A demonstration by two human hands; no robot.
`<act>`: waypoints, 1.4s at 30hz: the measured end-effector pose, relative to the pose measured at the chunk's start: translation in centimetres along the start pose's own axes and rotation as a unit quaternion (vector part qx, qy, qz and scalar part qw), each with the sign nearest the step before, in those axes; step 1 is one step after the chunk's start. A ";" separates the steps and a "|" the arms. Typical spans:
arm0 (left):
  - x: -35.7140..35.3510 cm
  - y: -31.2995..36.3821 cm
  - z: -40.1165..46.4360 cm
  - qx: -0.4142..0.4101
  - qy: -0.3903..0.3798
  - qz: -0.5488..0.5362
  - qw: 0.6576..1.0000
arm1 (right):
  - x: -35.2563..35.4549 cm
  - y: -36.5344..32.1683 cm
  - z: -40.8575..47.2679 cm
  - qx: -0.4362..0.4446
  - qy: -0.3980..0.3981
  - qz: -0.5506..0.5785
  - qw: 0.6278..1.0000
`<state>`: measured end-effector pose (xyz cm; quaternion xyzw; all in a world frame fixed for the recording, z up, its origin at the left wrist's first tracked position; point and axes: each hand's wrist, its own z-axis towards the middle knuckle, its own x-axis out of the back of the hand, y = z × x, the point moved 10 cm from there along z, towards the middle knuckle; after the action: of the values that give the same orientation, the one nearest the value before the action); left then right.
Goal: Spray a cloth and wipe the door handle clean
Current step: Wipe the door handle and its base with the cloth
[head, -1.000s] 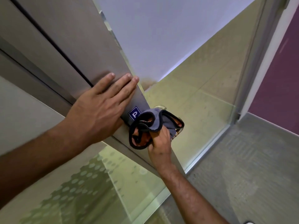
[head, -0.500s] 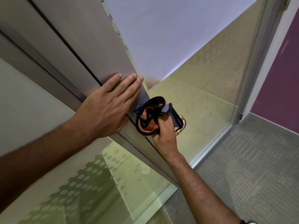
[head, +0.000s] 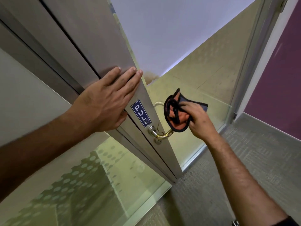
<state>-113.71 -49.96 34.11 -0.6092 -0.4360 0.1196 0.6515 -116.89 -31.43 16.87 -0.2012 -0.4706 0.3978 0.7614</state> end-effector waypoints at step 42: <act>-0.1 0.0 0.1 -0.002 -0.005 0.007 1.000 | -8.0 -1.1 -9.5 -0.197 0.118 0.210 0.951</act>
<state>-113.85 -49.92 34.05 -0.6131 -0.4353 0.1269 0.6470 -110.01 -37.83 8.65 -0.4865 -0.3938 0.4215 0.6562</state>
